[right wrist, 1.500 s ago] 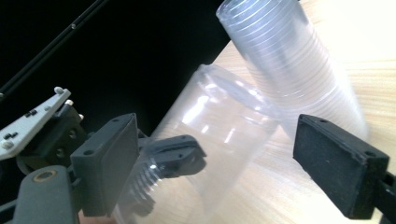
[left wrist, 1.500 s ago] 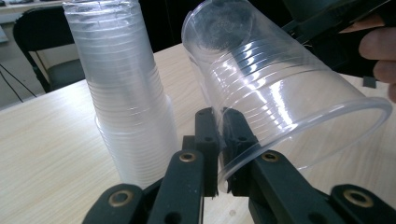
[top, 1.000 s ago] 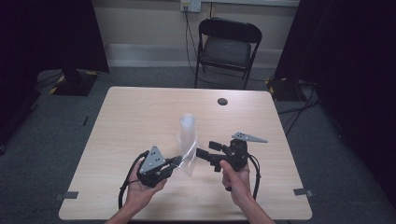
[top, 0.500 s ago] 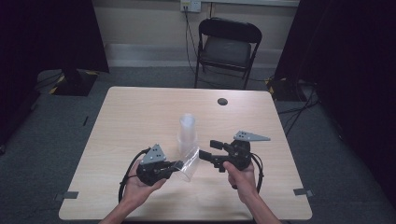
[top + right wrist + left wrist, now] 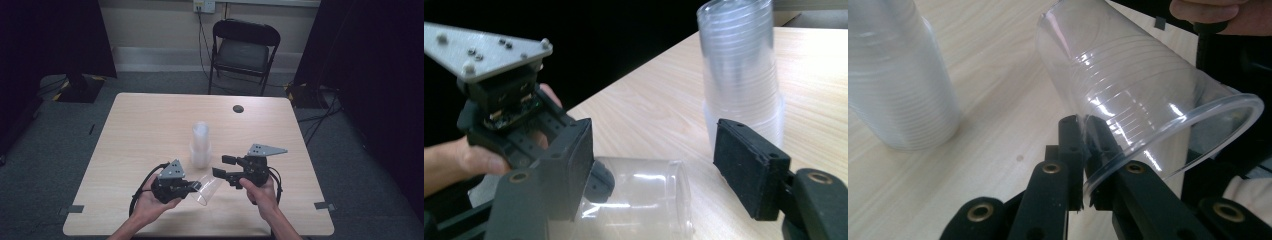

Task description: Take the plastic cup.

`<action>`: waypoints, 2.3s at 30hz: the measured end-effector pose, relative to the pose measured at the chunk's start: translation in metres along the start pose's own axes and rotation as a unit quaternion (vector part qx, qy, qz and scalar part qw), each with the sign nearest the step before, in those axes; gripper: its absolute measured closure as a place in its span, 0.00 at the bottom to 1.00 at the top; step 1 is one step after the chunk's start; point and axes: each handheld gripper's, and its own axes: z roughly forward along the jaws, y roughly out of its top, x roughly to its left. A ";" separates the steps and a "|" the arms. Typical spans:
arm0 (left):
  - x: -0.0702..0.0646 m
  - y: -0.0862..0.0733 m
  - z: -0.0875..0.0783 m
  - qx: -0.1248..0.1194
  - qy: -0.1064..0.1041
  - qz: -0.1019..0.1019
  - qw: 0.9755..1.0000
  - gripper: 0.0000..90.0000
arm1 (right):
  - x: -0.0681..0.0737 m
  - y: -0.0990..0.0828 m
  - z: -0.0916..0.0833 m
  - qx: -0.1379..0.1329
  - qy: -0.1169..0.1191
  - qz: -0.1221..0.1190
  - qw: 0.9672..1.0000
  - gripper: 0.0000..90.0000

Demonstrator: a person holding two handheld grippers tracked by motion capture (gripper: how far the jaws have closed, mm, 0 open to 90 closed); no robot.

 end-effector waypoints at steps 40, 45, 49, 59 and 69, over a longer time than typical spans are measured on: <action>0.017 -0.003 0.013 0.075 -0.039 -0.061 0.995 0.97 | 0.039 -0.038 0.023 0.140 0.011 -0.270 0.952 0.19; 0.019 -0.001 0.013 0.077 -0.038 -0.067 0.994 0.97 | 0.041 -0.041 0.027 0.149 0.003 -0.286 0.947 0.17; 0.020 -0.001 0.014 0.077 -0.037 -0.071 0.994 0.97 | 0.044 -0.044 0.032 0.154 -0.006 -0.309 0.939 0.17; 0.022 0.002 0.018 0.091 -0.052 -0.090 0.990 0.97 | 0.051 -0.048 0.046 0.171 -0.025 -0.356 0.918 0.15; 0.024 0.004 0.018 0.088 -0.044 -0.104 0.990 0.97 | 0.053 -0.047 0.054 0.171 -0.038 -0.373 0.911 0.18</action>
